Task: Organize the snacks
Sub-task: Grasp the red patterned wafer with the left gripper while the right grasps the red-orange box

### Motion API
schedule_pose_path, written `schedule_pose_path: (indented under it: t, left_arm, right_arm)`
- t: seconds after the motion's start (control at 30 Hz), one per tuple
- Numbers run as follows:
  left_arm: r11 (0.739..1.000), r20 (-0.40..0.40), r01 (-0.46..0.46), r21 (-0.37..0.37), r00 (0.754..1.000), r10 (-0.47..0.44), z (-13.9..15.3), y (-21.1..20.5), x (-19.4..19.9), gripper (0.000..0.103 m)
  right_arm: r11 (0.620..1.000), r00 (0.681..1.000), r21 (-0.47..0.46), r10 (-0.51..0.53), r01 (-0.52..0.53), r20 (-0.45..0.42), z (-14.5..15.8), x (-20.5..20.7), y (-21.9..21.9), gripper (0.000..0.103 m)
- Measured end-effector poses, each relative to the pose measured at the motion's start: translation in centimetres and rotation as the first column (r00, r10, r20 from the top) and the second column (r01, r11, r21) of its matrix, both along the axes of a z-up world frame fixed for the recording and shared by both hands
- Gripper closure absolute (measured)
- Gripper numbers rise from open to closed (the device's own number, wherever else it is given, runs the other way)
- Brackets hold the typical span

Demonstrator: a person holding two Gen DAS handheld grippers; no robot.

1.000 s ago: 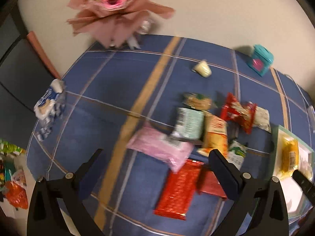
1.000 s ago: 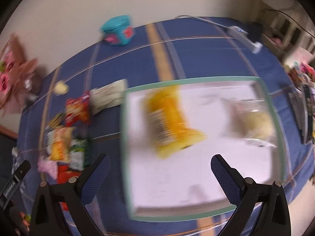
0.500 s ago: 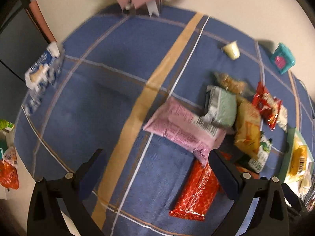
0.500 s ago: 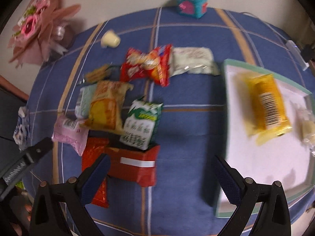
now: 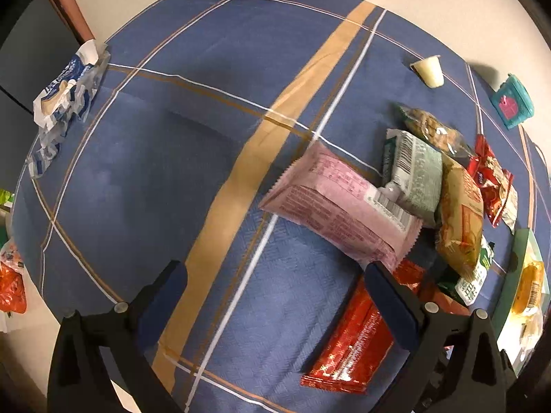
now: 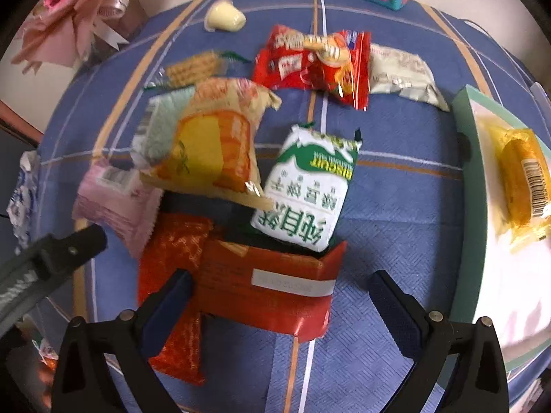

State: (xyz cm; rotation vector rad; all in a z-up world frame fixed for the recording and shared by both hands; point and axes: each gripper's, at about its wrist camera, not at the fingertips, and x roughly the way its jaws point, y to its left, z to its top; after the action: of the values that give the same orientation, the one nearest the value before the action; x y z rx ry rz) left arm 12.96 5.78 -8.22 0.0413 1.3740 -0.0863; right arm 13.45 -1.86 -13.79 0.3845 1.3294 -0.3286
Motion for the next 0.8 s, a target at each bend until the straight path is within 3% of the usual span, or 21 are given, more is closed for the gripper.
schedule_pose_path:
  t: [0.17,0.47,0.67,0.8]
  left_arm:
    - [0.998,-0.024,0.04,-0.055,0.999,-0.041,-0.2,-1.8,-0.3,0.0]
    - [0.992,-0.044,0.11,-0.053,0.993,-0.112,-0.7,-5.2,-0.9,0.0]
    - [0.991,-0.072,0.124,-0.051,0.989,-0.128,-1.9,-6.4,-1.3,0.0]
    - [0.989,-0.086,0.14,-0.042,0.986,-0.144,-2.6,-7.5,-1.6,0.001]
  right_arm:
    - [0.999,0.999,0.009,-0.036,0.036,0.007,0.0,-0.8,-1.7,0.0]
    - [0.996,0.997,0.013,-0.083,0.083,0.004,0.1,-2.8,-6.0,0.001]
    - [0.997,0.997,-0.017,-0.076,0.076,0.002,0.8,-4.7,-9.1,0.024]
    - [0.997,0.998,-0.021,-0.069,0.069,-0.005,0.6,-4.6,-10.1,0.03]
